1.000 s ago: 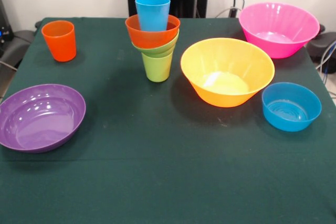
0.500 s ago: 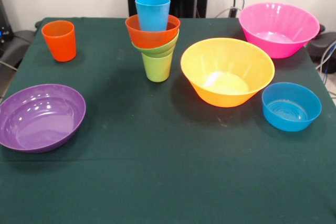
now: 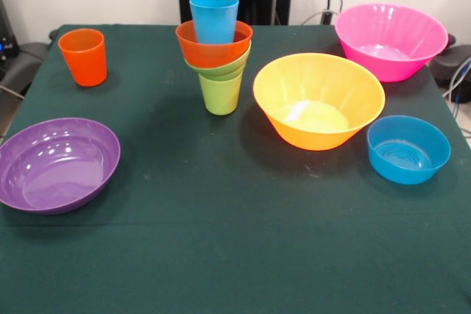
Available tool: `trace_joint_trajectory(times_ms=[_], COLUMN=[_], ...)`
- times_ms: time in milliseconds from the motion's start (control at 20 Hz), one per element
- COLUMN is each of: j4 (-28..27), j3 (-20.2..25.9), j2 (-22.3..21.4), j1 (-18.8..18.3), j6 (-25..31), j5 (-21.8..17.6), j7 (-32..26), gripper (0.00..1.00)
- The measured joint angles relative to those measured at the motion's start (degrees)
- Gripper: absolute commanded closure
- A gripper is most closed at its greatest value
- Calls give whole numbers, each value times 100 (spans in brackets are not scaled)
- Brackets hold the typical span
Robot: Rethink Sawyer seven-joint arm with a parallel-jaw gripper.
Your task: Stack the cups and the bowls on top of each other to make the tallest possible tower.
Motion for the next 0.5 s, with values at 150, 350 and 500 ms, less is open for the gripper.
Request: trace_joint_trajectory(times_ms=[150,350,500], j4=[3,6,6], j3=[0,0,0], j2=[0,0,0], j1=[0,1,1], j6=[0,0,0], j5=[-39,-72,-78], j7=[0,0,0], gripper=[100,100,100])
